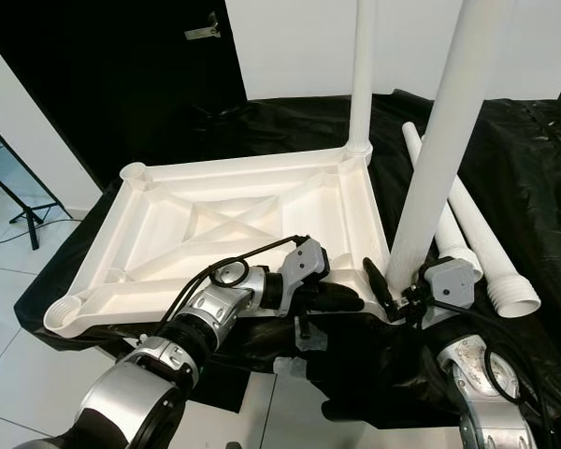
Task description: Building children table
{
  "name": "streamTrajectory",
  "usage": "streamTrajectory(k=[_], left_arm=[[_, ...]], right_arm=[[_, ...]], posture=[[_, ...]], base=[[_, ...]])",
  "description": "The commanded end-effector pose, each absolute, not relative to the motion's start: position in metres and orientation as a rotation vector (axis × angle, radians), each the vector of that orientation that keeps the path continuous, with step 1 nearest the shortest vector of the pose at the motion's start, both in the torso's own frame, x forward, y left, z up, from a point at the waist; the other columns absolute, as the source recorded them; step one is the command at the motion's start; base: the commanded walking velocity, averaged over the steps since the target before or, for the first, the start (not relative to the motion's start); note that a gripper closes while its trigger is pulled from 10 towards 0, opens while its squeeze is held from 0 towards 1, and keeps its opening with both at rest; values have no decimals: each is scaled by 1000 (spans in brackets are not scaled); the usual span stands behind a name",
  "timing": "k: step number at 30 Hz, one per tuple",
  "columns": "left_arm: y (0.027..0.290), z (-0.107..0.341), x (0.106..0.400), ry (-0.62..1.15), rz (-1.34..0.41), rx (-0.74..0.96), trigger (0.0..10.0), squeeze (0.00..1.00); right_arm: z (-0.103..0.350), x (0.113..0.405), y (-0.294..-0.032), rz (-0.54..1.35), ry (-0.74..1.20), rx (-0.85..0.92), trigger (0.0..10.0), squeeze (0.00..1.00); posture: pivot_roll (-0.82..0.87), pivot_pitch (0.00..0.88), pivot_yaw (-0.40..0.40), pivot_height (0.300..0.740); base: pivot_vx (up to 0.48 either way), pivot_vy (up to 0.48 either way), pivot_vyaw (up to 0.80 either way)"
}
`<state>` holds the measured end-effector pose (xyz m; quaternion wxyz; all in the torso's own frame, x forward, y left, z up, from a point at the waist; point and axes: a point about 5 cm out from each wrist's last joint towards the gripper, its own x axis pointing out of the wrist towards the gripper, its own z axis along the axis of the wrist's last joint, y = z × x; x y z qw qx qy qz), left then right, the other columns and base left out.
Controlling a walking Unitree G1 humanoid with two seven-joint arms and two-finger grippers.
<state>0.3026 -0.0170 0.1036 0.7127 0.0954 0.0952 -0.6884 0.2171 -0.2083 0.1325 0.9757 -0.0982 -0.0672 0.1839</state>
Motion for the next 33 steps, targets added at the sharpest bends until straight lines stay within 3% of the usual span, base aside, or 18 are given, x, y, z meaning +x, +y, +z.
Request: streamTrajectory(k=[1, 13, 16, 18, 19, 21, 27, 31, 32, 33], left_arm=[[-5, 71, 298, 360, -1386, 225, 10000, 0], [-2, 71, 300, 362, -1386, 237, 10000, 0], [-2, 71, 300, 362, -1385, 240, 10000, 0], [-2, 72, 301, 360, -1382, 240, 10000, 0], [-2, 72, 301, 360, -1382, 240, 10000, 0], [0, 72, 302, 358, -1378, 243, 10000, 0], [4, 71, 303, 365, -1369, 245, 10000, 0], [6, 70, 302, 369, -1372, 251, 10000, 0], [6, 70, 302, 370, -1372, 252, 10000, 0], [6, 70, 302, 370, -1372, 252, 10000, 0]], right_arm=[[116, 209, -207, 450, -22, -155, 0, 0], [107, 201, -211, 432, 56, -51, 0, 0], [99, 196, -199, 354, 52, -1, 0, 0], [100, 195, -195, 143, -36, 2, 0, 0], [100, 195, -195, 143, -36, 2, 0, 0], [102, 196, -193, -116, -92, 4, 0, 0], [102, 192, -202, -270, -96, -7, 0, 0], [102, 192, -202, -277, -90, -6, 0, 0], [102, 192, -200, -261, -86, -6, 10000, 0], [102, 192, -200, -261, -86, -6, 10000, 0]], posture=[[53, 0, 93, 740], [61, 0, 97, 740], [65, 0, 97, 740], [76, 0, 94, 740], [76, 0, 94, 740], [89, 0, 94, 740], [100, 0, 101, 740], [99, 0, 101, 740], [98, 0, 104, 740], [98, 0, 104, 740]], base=[[0, 0, 0], [0, 0, 0], [0, 0, 0], [0, 0, 0], [0, 0, 0], [0, 0, 0], [0, 0, 0], [0, 0, 0], [0, 0, 0], [0, 0, 0]])
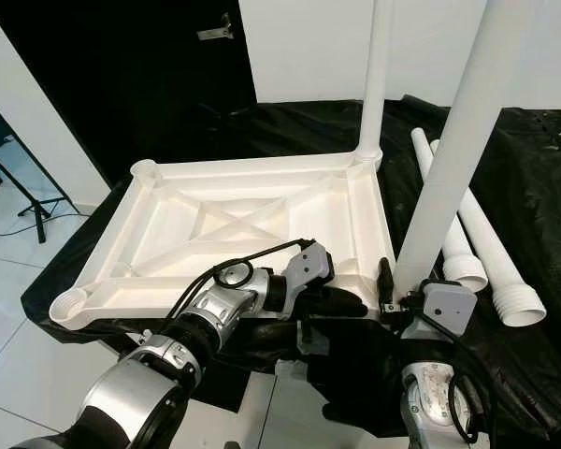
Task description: Building children table
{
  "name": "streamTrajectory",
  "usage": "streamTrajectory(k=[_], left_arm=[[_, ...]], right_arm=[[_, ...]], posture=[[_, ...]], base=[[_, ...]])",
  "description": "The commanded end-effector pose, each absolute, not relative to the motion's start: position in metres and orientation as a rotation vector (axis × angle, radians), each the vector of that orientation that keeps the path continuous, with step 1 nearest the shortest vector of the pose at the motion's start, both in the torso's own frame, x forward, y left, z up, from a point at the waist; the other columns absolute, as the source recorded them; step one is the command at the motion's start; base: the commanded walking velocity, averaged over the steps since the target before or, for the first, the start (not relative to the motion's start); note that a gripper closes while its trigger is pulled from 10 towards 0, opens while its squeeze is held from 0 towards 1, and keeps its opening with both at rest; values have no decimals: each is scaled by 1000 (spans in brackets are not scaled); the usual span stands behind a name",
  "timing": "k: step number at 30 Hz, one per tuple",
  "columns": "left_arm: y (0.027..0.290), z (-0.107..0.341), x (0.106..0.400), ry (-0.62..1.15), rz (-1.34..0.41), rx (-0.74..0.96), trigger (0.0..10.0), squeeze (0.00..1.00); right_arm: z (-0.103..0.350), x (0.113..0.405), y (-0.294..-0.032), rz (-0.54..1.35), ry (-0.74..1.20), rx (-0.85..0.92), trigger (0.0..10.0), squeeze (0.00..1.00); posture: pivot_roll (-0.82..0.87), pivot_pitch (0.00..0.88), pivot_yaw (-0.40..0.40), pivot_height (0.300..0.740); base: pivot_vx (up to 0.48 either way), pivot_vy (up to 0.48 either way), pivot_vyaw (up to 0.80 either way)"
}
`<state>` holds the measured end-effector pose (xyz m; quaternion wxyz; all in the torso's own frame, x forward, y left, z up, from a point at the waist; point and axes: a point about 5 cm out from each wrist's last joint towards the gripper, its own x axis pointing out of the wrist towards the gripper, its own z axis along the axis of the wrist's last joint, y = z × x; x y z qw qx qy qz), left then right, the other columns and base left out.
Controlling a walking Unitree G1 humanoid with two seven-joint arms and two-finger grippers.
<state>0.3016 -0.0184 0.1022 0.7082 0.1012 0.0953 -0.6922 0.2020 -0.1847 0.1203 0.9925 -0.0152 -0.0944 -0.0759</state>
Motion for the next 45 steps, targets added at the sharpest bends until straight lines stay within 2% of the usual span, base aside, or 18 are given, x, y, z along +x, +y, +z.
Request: streamTrajectory(k=[1, 2, 3, 4, 6, 7, 10, 11, 22, 23, 24, 25, 26, 33, 40, 43, 44, 45], left_arm=[[6, 70, 302, 370, -1370, 253, 10000, 0], [6, 70, 302, 370, -1370, 253, 10000, 0], [6, 70, 303, 369, -1369, 253, 10000, 0], [5, 70, 303, 368, -1369, 253, 10000, 0], [5, 70, 303, 368, -1369, 253, 10000, 0], [4, 71, 303, 366, -1369, 252, 10000, 0], [2, 71, 302, 362, -1373, 250, 10000, 0], [1, 71, 302, 358, -1376, 249, 10000, 0], [-2, 70, 300, 351, -1375, 238, 10000, 0], [-2, 70, 299, 351, -1375, 238, 10000, 0], [-2, 70, 300, 352, -1374, 238, 10000, 0], [-2, 70, 300, 352, -1374, 238, 10000, 0], [-2, 70, 300, 351, -1374, 237, 10000, 0], [-2, 71, 301, 348, -1370, 239, 10000, 0], [-1, 72, 303, 347, -1367, 245, 10000, 0], [-2, 73, 303, 344, -1367, 246, 10000, 0], [-2, 73, 303, 344, -1367, 246, 10000, 0], [-2, 73, 303, 343, -1367, 246, 10000, 0]], right_arm=[[101, 194, -198, -240, -77, -8, 10000, 0], [101, 194, -198, -240, -77, -8, 10000, 0], [101, 196, -195, -192, -80, -14, 10000, 267], [100, 199, -191, -120, -82, -10, 10000, 1000], [100, 199, -191, -120, -82, -10, 10000, 1000], [104, 204, -188, -26, -101, -24, 10000, 1000], [107, 209, -189, 56, -118, -62, 10000, 1000], [111, 213, -193, 121, -128, -101, 10000, 0], [131, 228, -222, 394, -120, -283, 10000, 0], [129, 227, -221, 445, -97, -286, 8510, 0], [127, 226, -220, 484, -76, -281, 2667, 0], [127, 226, -220, 484, -76, -281, 2667, 0], [125, 225, -220, 524, -57, -273, 0, 0], [116, 217, -223, 653, 28, -244, 0, 0], [105, 212, -227, 614, 85, -172, 0, 0], [102, 207, -211, 415, -12, -147, 0, 0], [102, 207, -211, 415, -12, -147, 0, 0], [106, 206, -211, 264, -84, -139, 0, 0]], posture=[[95, 0, 105, 740], [95, 0, 105, 740], [90, 0, 104, 740], [86, 0, 101, 740], [86, 0, 101, 740], [83, 0, 100, 740], [79, 0, 94, 740], [78, 0, 91, 740], [77, 0, 72, 740], [78, 0, 71, 740], [80, 0, 70, 740], [80, 0, 70, 740], [81, 0, 70, 740], [82, 0, 73, 740], [79, 0, 75, 740], [78, 0, 75, 740], [78, 0, 75, 740], [83, 0, 70, 740]], base=[[0, 0, 0], [0, 0, 0], [0, 0, 0], [0, 0, 0], [0, 0, 0], [0, 0, 0], [0, 0, 0], [0, 0, 0], [0, 0, 0], [0, 0, 0], [0, 0, 0], [0, 0, 0], [0, 0, 0], [0, 0, 0], [0, 0, 0], [0, 0, 0], [0, 0, 0], [0, 0, 0]])
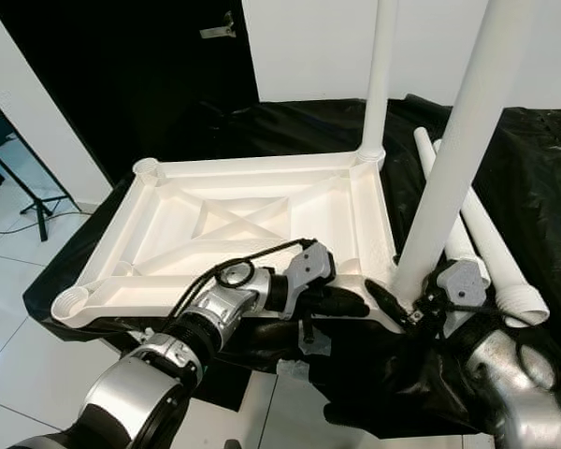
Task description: Building children table
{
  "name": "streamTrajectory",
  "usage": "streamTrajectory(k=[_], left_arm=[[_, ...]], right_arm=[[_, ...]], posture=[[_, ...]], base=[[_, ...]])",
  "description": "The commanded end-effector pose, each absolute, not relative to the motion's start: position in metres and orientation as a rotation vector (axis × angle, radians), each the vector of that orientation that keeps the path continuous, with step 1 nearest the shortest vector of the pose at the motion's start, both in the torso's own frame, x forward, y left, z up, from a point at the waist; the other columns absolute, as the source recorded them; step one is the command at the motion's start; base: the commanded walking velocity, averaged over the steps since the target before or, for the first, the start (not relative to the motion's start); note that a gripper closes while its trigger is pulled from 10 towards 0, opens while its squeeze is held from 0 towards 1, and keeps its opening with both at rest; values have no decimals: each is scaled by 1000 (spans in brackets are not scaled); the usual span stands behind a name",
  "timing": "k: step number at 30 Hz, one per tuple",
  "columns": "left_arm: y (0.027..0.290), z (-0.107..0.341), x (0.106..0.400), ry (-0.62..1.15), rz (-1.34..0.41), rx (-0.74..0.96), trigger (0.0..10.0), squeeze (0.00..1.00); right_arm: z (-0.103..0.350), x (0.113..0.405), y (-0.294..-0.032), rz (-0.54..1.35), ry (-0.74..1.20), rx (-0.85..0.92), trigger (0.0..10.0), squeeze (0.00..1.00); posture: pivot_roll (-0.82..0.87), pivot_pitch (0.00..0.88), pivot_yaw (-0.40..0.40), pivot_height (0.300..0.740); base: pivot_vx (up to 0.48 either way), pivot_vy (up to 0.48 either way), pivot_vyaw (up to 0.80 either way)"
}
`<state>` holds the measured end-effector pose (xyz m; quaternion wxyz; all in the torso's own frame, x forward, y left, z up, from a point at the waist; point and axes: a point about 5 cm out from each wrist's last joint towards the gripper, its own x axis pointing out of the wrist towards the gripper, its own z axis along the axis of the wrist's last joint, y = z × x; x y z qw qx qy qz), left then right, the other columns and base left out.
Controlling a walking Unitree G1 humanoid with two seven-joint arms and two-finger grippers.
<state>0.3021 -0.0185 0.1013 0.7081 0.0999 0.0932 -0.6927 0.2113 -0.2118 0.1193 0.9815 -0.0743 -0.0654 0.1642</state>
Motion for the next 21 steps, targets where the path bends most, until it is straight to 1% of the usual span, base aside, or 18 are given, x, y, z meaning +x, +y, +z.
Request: streamTrajectory(k=[1, 2, 3, 4, 5, 6, 8, 9, 11, 16, 17, 18, 21], left_arm=[[-3, 73, 303, 342, -1366, 245, 10000, 0], [-3, 73, 303, 342, -1366, 245, 10000, 0], [-3, 73, 303, 341, -1366, 244, 10000, 0], [-3, 73, 303, 341, -1366, 244, 10000, 0], [-2, 73, 303, 341, -1364, 245, 10000, 0], [-2, 73, 303, 341, -1364, 245, 10000, 0], [-1, 73, 303, 342, -1362, 246, 10000, 0], [-1, 73, 303, 342, -1362, 246, 10000, 0], [1, 71, 303, 349, -1360, 249, 10000, 0], [3, 69, 302, 355, -1362, 252, 10000, 0], [2, 69, 302, 356, -1363, 252, 10000, 0], [1, 69, 301, 356, -1364, 251, 10000, 0], [1, 69, 301, 355, -1365, 250, 10000, 0]], right_arm=[[106, 201, -210, 125, -113, -138, 0, 0], [106, 201, -210, 125, -113, -138, 0, 0], [105, 196, -209, 30, -121, -132, 0, 0], [105, 196, -209, 30, -121, -132, 0, 0], [101, 192, -207, -63, -116, -121, 0, 0], [101, 192, -207, -63, -116, -121, 0, 0], [98, 188, -206, -138, -105, -124, 0, 0], [98, 188, -206, -138, -105, -124, 0, 0], [100, 186, -211, -202, -106, -130, 0, 0], [99, 185, -212, -217, -101, -133, 0, 0], [97, 186, -210, -207, -87, -134, 3294, 0], [95, 187, -207, -177, -73, -133, 10000, 0], [93, 188, -206, -157, -65, -133, 10000, 0]], posture=[[88, 0, 68, 740], [88, 0, 68, 740], [89, 0, 68, 740], [89, 0, 68, 740], [94, 0, 68, 740], [94, 0, 68, 740], [97, 0, 70, 740], [97, 0, 70, 740], [91, 0, 75, 740], [88, 0, 77, 740], [85, 0, 78, 740], [81, 0, 77, 740], [81, 0, 77, 740]], base=[[0, 0, 0], [0, 0, 0], [0, 0, 0], [0, 0, 0], [0, 0, 0], [0, 0, 0], [0, 0, 0], [0, 0, 0], [0, 0, 0], [0, 0, 0], [0, 0, 0], [0, 0, 0], [0, 0, 0]])
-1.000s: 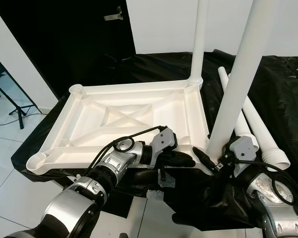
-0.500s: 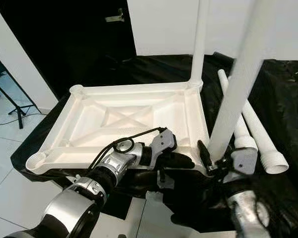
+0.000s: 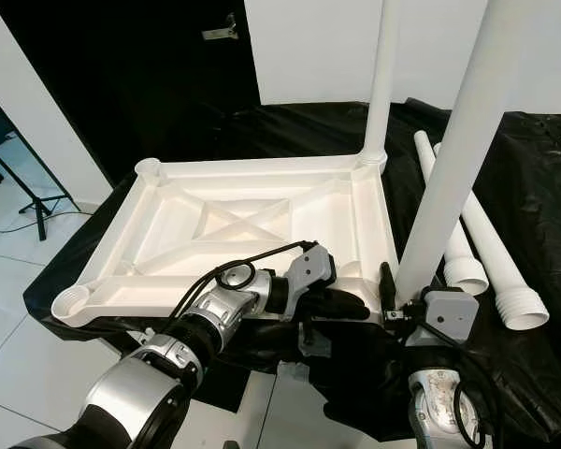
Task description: Building children table
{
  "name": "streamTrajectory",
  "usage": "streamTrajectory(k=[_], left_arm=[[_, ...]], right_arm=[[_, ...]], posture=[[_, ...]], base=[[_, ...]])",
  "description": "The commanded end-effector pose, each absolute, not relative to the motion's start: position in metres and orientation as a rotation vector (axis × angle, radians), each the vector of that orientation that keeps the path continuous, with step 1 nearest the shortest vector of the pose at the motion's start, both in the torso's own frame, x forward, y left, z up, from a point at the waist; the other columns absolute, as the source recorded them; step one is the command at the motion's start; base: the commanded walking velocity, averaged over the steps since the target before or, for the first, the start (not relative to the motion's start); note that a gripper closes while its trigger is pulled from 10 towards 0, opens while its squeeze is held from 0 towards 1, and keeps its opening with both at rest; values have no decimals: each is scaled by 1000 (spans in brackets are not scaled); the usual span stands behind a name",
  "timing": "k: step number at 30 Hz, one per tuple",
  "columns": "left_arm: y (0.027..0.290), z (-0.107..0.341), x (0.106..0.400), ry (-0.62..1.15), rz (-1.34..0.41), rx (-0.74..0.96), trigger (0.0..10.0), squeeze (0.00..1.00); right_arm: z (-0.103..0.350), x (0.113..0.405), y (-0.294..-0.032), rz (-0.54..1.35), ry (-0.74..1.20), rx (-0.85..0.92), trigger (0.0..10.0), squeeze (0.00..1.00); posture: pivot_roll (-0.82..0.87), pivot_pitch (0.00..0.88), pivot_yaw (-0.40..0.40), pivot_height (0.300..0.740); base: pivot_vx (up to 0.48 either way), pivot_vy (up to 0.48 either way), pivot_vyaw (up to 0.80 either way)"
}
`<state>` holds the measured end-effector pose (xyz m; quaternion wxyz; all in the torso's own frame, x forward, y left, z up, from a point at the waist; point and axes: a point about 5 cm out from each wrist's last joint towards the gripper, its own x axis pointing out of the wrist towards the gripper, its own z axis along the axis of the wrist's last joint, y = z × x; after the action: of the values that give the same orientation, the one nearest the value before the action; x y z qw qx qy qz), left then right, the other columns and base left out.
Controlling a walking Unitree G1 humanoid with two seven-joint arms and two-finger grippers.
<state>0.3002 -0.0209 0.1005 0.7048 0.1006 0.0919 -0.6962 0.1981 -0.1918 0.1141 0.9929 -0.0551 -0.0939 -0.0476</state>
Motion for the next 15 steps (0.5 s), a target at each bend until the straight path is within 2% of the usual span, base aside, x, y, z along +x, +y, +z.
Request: streamTrajectory(k=[1, 7, 8, 11, 15], left_arm=[[0, 69, 301, 354, -1367, 249, 10000, 0], [-1, 69, 300, 354, -1371, 250, 10000, 0], [-2, 68, 300, 355, -1374, 252, 10000, 0], [-3, 67, 298, 356, -1379, 254, 10000, 0], [-4, 67, 298, 356, -1380, 253, 10000, 0]], right_arm=[[93, 191, -203, -76, -74, -140, 10000, 1000], [98, 197, -205, 3, -100, -187, 10000, 1000], [103, 201, -208, 49, -118, -220, 10000, 0], [114, 211, -218, 186, -126, -270, 10000, 0], [120, 215, -223, 255, -126, -287, 10000, 0]], posture=[[76, 0, 79, 740], [71, 0, 79, 740], [68, 0, 78, 740], [63, 0, 77, 740], [63, 0, 77, 740]], base=[[0, 0, 0], [0, 0, 0], [0, 0, 0], [0, 0, 0], [0, 0, 0]])
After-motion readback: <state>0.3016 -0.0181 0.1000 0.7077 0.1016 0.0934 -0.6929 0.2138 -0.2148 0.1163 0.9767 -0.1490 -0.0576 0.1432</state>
